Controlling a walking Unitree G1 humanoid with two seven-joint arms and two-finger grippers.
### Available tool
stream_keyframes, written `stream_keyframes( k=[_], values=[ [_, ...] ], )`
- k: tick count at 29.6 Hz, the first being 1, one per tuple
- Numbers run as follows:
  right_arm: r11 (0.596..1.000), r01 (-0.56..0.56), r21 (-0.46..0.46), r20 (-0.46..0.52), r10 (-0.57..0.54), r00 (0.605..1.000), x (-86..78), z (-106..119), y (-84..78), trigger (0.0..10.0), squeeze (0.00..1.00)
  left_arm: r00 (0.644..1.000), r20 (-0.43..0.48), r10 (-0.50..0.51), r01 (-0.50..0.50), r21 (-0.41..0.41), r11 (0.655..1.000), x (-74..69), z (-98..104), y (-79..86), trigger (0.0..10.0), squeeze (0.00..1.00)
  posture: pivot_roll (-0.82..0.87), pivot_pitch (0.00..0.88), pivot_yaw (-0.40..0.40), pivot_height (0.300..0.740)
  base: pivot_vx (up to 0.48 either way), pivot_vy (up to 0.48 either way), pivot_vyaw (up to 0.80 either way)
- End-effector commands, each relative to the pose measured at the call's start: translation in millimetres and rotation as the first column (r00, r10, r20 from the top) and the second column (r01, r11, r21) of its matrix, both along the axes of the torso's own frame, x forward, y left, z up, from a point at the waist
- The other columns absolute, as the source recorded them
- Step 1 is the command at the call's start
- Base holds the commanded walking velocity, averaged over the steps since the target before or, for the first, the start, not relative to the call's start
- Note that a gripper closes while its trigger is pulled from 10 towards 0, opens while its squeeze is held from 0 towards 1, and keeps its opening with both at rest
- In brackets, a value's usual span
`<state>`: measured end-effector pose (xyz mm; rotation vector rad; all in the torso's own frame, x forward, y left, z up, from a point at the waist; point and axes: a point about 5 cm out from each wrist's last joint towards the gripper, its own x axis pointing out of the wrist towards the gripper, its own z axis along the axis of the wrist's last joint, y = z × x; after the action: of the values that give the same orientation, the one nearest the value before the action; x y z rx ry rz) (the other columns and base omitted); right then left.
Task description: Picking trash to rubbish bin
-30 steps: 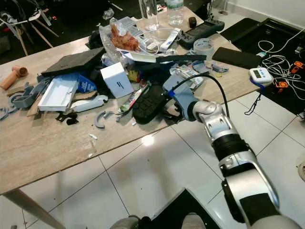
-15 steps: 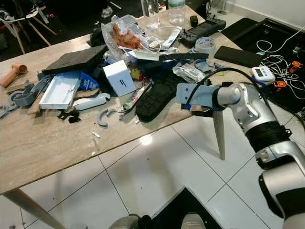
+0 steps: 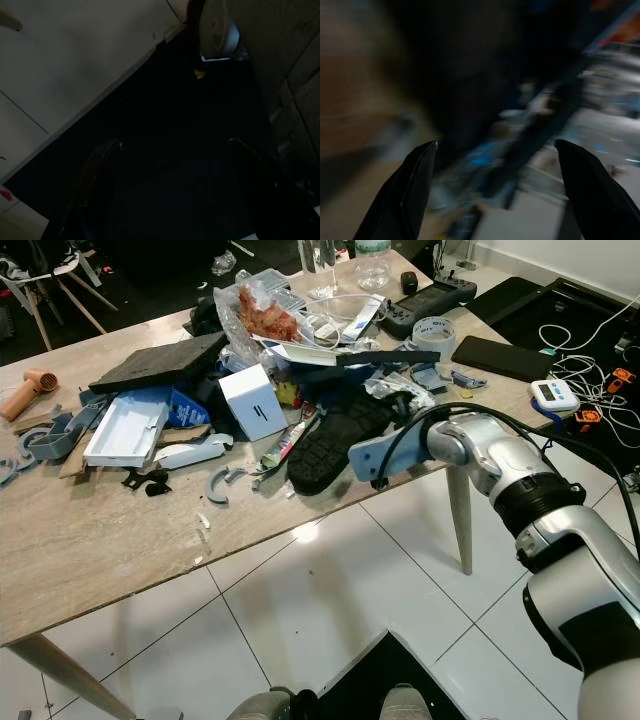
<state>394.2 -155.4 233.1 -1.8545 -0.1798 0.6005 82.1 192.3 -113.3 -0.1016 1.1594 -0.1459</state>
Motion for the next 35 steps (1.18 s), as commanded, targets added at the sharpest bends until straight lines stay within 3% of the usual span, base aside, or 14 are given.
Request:
stream_keyframes(
  k=[1,3,7,14,20,23,28,30,31,35],
  values=[
    [0.998,-0.058,0.021,0.077,0.057,0.995,1.0,9.1,13.0,10.0,0.00,1.000,-0.024,-0.012,0.011,-0.058,0.998,-8.0,-3.6,-20.5,10.0,0.00,-0.11,0.180,0.096,0.740,0.000,0.000,0.00],
    [0.998,-0.063,0.028,0.096,0.060,0.994,1.9,10.1,14.9,10.0,0.00,1.000,-0.025,-0.011,0.010,-0.058,0.998,-8.5,-3.7,-20.4,10.0,0.00,-0.11,0.180,0.096,0.740,0.000,0.000,0.00],
    [0.997,-0.072,0.011,0.049,0.072,0.996,2.5,-11.8,16.3,10.0,0.00,0.999,-0.030,-0.016,0.014,-0.056,0.998,-13.5,-4.1,-18.4,10.0,0.00,-0.09,0.211,0.102,0.740,0.000,0.000,0.00],
    [0.994,-0.094,0.050,0.001,0.094,0.996,1.4,-33.6,19.7,10.0,0.00,0.998,-0.062,-0.027,0.024,-0.046,0.999,-31.3,-5.4,-10.1,10.0,0.00,-0.07,0.225,0.108,0.740,0.000,0.000,0.00],
    [0.987,-0.138,0.080,0.002,0.138,0.990,1.7,-18.8,28.5,10.0,0.00,0.998,-0.063,-0.018,0.015,-0.044,0.999,-32.3,-5.3,-8.6,10.0,0.00,-0.06,0.217,0.097,0.740,0.000,0.000,0.00],
    [0.985,-0.161,0.062,0.047,0.159,0.986,4.5,4.0,32.5,10.0,0.00,0.999,-0.045,-0.016,0.014,-0.053,0.998,-26.1,-4.8,-12.1,10.0,0.00,-0.06,0.214,0.095,0.740,0.000,0.000,0.00],
    [0.986,-0.165,0.007,0.096,0.164,0.982,6.8,18.1,31.8,10.0,0.00,0.999,-0.037,-0.027,0.024,-0.061,0.998,-23.2,-4.7,-16.0,10.0,0.00,-0.07,0.214,0.095,0.740,0.000,0.000,0.00],
    [0.985,-0.171,0.019,0.076,0.169,0.983,5.9,20.0,32.2,10.0,0.00,0.999,-0.035,-0.029,0.026,-0.064,0.998,-22.5,-4.7,-16.9,10.0,0.00,-0.07,0.217,0.094,0.740,0.000,0.000,0.00],
    [0.975,-0.194,0.106,-0.030,0.198,0.980,0.4,16.8,35.9,10.0,0.00,0.999,-0.034,-0.030,0.028,-0.067,0.997,-22.3,-4.7,-17.6,10.0,0.00,-0.07,0.218,0.094,0.740,0.000,0.000,0.00],
    [0.954,-0.228,0.195,-0.152,0.259,0.954,-8.1,9.0,41.1,10.0,0.00,0.999,-0.037,-0.031,0.028,-0.068,0.997,-23.5,-4.9,-17.9,10.0,0.00,-0.07,0.220,0.091,0.740,0.000,0.000,0.00]
  ],
)
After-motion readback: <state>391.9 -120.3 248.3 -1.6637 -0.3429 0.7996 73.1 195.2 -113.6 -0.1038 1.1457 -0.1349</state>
